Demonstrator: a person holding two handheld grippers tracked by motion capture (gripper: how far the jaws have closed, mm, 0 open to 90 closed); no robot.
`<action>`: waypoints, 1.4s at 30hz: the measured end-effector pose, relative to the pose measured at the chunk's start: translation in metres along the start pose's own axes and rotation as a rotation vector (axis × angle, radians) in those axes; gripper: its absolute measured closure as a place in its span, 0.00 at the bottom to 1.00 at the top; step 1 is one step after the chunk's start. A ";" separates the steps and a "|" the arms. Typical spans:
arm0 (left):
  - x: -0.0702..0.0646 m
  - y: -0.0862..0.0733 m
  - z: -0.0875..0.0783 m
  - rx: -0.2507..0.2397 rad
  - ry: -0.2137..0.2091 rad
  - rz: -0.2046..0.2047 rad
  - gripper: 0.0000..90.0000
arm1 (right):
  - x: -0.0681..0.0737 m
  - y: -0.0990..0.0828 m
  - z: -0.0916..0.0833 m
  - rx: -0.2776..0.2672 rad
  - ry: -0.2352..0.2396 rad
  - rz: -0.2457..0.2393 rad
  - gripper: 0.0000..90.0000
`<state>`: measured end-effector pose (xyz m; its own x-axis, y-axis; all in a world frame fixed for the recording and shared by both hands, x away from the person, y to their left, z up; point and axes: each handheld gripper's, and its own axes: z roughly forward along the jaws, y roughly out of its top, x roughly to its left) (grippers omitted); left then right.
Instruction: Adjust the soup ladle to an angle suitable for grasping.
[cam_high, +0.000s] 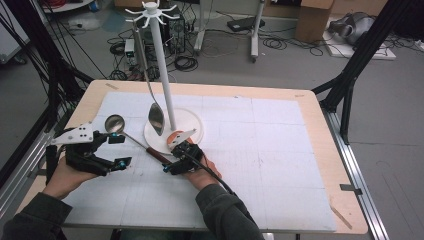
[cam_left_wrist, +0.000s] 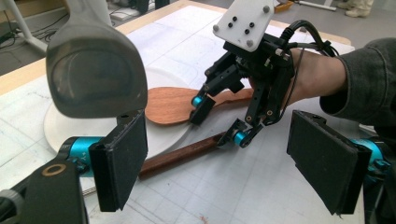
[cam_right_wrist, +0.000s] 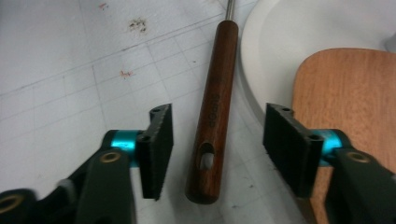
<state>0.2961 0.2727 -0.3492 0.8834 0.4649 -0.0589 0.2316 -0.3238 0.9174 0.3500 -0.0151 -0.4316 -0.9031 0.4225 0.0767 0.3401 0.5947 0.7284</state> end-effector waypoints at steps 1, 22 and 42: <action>0.000 0.000 0.000 -0.001 0.001 0.002 0.23 | 0.001 0.001 0.002 0.010 -0.003 -0.001 0.52; 0.002 -0.001 0.003 0.013 -0.011 0.003 0.23 | 0.004 0.000 0.013 0.051 -0.007 -0.012 0.77; 0.003 -0.002 0.002 0.020 -0.011 0.002 0.25 | 0.000 -0.001 -0.003 0.048 0.031 -0.004 0.81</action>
<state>0.2997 0.2728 -0.3521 0.8884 0.4550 -0.0613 0.2376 -0.3413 0.9094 0.3487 -0.0175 -0.4299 -0.9119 0.3992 0.0952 0.3478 0.6287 0.6956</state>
